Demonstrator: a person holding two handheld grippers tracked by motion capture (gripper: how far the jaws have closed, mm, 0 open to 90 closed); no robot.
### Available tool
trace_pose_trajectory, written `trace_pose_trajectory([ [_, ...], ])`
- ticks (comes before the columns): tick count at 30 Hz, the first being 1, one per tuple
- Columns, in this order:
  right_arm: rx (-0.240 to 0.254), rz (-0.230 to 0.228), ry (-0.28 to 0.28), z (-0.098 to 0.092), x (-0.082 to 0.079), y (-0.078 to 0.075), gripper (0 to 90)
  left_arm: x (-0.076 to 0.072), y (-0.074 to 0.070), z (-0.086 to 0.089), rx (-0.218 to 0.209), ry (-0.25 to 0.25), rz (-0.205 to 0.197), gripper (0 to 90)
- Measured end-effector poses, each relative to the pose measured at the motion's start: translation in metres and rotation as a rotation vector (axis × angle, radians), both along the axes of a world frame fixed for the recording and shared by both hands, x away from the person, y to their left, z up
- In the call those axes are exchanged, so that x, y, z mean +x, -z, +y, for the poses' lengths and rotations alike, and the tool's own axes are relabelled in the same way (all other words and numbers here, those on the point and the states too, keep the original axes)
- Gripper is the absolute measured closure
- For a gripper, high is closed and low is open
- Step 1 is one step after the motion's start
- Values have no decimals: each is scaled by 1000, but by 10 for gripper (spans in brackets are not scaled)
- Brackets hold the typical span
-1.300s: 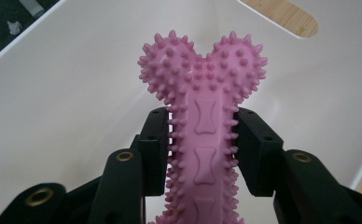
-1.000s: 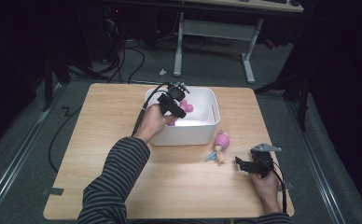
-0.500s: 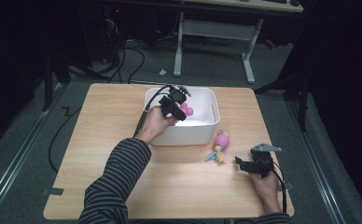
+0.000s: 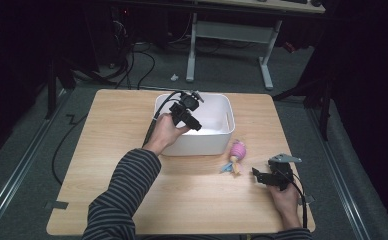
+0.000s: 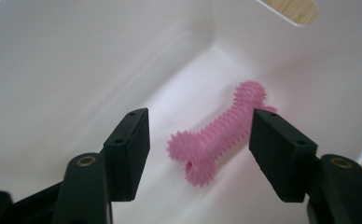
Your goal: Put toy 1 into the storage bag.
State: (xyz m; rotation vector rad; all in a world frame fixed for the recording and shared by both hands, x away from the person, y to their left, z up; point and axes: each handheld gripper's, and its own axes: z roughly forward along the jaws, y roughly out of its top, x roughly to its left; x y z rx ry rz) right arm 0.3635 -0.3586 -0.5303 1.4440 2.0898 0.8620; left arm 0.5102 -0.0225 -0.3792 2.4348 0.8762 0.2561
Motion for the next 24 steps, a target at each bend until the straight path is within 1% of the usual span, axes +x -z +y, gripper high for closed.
trace_pose_trajectory([
  [2,0,-1,-1,0,0,0,228,-4,-4,4,-20,-3,-17,366],
  [4,0,0,0,0,0,0,228,-8,-9,10,-52,-8,-33,361],
  [5,0,0,0,0,0,0,228,-8,-9,10,-52,-8,-33,355],
  [6,0,0,-1,0,0,0,228,-12,-13,16,-67,-9,-50,353],
  [7,0,0,-1,0,0,0,228,-12,-13,16,-67,-9,-50,347],
  [9,0,0,0,0,0,0,228,-17,-19,23,-99,-10,-59,339],
  [10,0,0,0,0,0,0,228,-17,-19,23,-99,-10,-59,335],
  [11,-1,0,0,0,0,0,228,-22,-22,29,-122,-19,-71,328],
  [12,-1,0,0,0,0,0,228,-24,-24,34,-132,-23,-79,324],
  [13,-1,0,-1,0,0,0,228,-24,-24,34,-132,-23,-79,316],
  [14,-1,0,0,0,0,0,228,-29,-26,41,-135,-29,-101,305],
  [15,-1,-1,0,0,0,0,228,-29,-26,41,-135,-29,-101,299],
  [16,-1,-1,0,0,0,0,228,-31,-26,46,-139,-35,-111,299],
  [17,-1,-1,1,0,0,0,228,-35,-27,56,-164,-44,-112,294],
  [18,-1,-1,1,0,0,0,228,-35,-27,56,-164,-44,-112,293],
  [19,-2,-1,1,0,0,0,228,-36,-27,60,-169,-48,-113,293],
  [20,-2,-1,1,0,0,0,228,-38,-28,64,-170,-54,-127,293],
  [21,-2,-1,2,0,0,0,228,-42,-30,72,-184,-65,-162,300],
  [22,-2,-1,2,0,0,0,228,-42,-30,72,-184,-65,-162,303],
  [23,-2,-1,2,0,0,0,228,-47,-32,81,-220,-75,-174,310],
  [24,-2,-1,2,0,0,0,228,-47,-32,81,-220,-75,-174,315],
])
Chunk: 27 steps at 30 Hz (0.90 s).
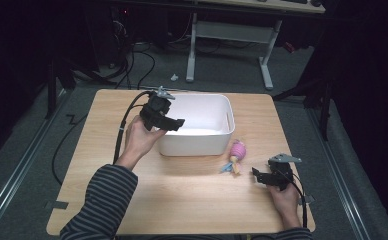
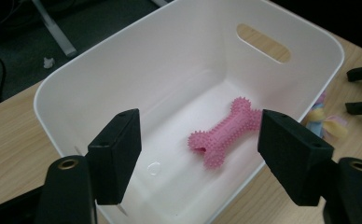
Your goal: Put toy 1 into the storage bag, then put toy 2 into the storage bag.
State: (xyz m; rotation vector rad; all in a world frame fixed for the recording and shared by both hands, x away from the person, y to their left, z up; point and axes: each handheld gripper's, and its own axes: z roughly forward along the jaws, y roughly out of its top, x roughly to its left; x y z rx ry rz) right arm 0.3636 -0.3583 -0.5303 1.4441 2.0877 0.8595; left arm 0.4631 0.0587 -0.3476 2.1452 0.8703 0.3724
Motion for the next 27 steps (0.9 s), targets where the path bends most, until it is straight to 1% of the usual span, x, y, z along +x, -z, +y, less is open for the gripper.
trace_pose_trajectory([
  [1,0,0,0,0,0,0,228,-2,0,4,-5,-3,-1,318],
  [2,0,0,0,0,0,0,228,-5,2,10,-4,-18,-5,317],
  [3,0,0,0,0,0,0,228,-5,2,10,-4,-18,-5,317],
  [4,0,0,0,0,0,0,228,-7,3,14,-3,-27,-4,317],
  [8,0,0,1,0,0,0,228,-11,9,29,-34,-56,-4,317],
  [9,0,0,1,0,0,0,229,-11,9,29,-34,-56,-4,317],
  [10,0,0,1,0,0,0,228,-13,12,35,-46,-64,1,315],
  [12,0,1,1,0,0,0,228,-15,13,37,-51,-68,5,313],
  [14,1,1,1,0,0,0,228,-20,18,43,-46,-70,7,310],
  [15,0,1,1,0,0,0,228,-20,18,43,-46,-70,7,308],
  [16,0,0,2,0,0,0,228,-24,22,48,-38,-74,2,306],
  [17,0,0,2,0,0,0,228,-24,22,48,-38,-74,2,303],
  [18,1,1,1,0,0,0,228,-28,25,51,-31,-76,-5,297],
  [21,1,1,1,0,0,0,228,-34,30,55,-35,-79,-10,297],
  [22,1,1,1,0,0,0,228,-34,30,55,-35,-79,-10,296],
  [24,1,1,1,0,0,0,229,-41,38,60,-42,-90,-12,295],
  [27,1,0,1,0,0,0,230,-47,46,63,-39,-95,-14,293],
])
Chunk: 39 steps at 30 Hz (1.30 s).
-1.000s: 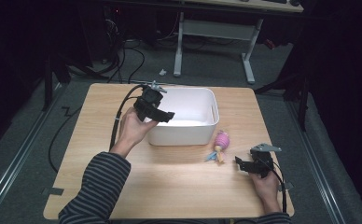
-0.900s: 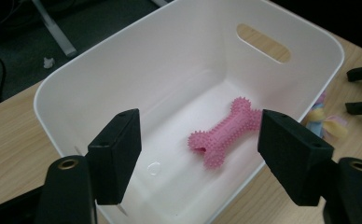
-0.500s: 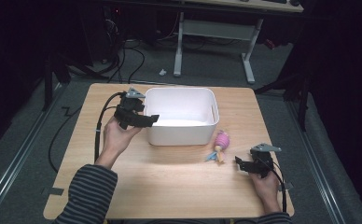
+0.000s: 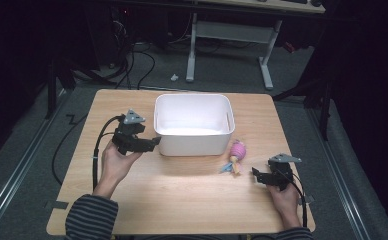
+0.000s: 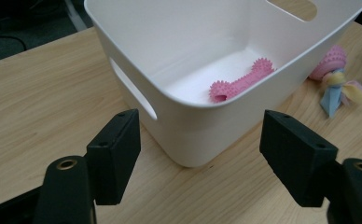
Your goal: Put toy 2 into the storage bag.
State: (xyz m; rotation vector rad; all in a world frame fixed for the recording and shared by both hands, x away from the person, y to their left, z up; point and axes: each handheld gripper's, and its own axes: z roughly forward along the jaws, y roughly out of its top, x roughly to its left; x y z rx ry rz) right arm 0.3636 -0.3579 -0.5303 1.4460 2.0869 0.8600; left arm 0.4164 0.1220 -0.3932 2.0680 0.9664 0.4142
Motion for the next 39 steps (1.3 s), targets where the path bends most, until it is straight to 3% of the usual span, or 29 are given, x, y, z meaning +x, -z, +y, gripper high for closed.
trace_pose_trajectory([
  [3,0,0,0,0,0,0,230,-8,10,6,-34,-2,11,280],
  [8,0,1,1,0,0,0,230,-17,30,15,-21,-15,27,273],
  [16,0,0,3,0,0,0,230,-25,58,27,-44,-45,49,262],
  [18,0,0,3,0,0,0,230,-28,74,32,-72,-67,69,260],
  [21,0,0,2,0,0,0,230,-28,89,34,-76,-89,87,257],
  [27,0,1,3,0,0,0,230,-23,111,36,-72,-116,125,248],
  [32,1,1,5,1,0,0,230,-17,130,33,-24,-148,135,245],
  [39,0,1,6,1,0,0,230,-14,138,30,8,-167,105,236],
])
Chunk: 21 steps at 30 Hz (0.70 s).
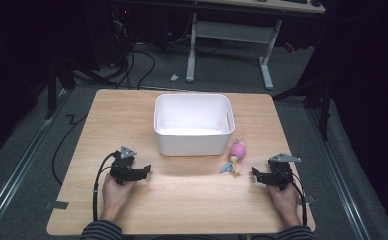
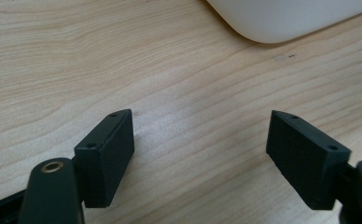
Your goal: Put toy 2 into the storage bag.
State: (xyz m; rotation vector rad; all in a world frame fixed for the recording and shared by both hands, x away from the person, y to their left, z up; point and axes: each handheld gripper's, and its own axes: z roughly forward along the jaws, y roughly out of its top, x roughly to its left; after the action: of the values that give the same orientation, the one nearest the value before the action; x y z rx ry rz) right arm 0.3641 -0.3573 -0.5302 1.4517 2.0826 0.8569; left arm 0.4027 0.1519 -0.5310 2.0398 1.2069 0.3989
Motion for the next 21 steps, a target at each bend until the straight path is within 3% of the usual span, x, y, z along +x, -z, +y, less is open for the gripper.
trace_pose_trajectory([
  [3,1,0,-1,0,0,0,234,-3,5,-4,60,-9,-68,232],
  [16,-5,15,-44,0,-1,-1,236,-2,5,-4,57,-10,-65,226],
  [21,-10,17,-41,2,-4,-3,312,-3,5,-4,57,-11,-64,226],
])
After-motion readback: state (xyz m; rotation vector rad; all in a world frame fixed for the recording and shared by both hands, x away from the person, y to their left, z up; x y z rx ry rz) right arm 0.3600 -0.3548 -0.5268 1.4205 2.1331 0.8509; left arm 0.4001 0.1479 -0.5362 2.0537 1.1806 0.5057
